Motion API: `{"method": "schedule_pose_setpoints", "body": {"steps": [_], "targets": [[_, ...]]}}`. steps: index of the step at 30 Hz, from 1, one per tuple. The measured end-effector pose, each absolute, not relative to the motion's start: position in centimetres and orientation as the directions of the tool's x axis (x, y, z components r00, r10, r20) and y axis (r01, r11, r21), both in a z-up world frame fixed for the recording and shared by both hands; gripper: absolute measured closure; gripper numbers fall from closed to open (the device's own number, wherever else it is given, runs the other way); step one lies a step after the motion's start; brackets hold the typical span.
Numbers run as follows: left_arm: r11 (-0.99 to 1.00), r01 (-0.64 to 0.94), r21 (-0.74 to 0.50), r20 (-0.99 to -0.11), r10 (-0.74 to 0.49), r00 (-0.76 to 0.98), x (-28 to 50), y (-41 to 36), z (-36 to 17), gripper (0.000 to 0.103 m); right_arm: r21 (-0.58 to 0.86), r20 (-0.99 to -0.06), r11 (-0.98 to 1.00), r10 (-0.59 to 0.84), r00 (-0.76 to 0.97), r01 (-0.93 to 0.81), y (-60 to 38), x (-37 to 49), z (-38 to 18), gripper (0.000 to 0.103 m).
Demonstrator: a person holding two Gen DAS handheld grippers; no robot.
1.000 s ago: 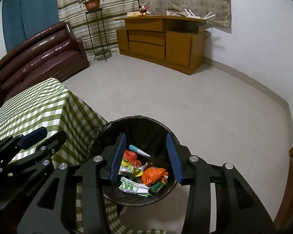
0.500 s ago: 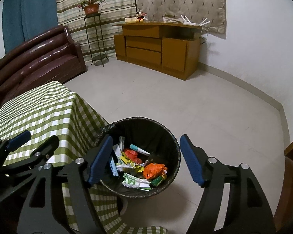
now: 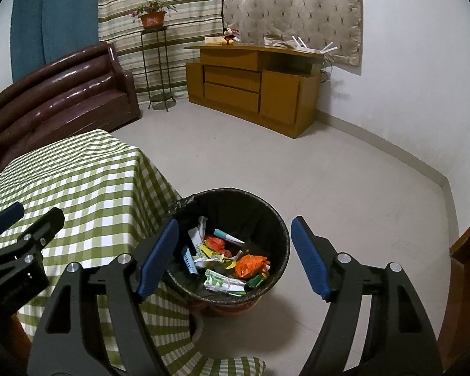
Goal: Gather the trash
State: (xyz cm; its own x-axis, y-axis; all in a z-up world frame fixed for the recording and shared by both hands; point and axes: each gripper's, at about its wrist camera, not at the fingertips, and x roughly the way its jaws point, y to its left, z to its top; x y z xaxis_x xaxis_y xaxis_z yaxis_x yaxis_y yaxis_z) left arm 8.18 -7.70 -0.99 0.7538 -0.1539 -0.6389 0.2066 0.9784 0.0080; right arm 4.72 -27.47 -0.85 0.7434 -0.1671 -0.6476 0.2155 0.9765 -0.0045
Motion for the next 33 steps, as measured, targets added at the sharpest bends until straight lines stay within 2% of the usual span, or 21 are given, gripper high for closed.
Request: {"method": "schedule_pose_setpoints", "body": {"steps": [33], "targets": [[0.978, 0.210, -0.014, -0.628, -0.172, 0.759, 7.6, -8.2, -0.2, 0.022, -0.021, -0.615, 0.973, -0.195, 0.764, 0.231, -28.4, 3.1, 0.8, 0.029]]}}
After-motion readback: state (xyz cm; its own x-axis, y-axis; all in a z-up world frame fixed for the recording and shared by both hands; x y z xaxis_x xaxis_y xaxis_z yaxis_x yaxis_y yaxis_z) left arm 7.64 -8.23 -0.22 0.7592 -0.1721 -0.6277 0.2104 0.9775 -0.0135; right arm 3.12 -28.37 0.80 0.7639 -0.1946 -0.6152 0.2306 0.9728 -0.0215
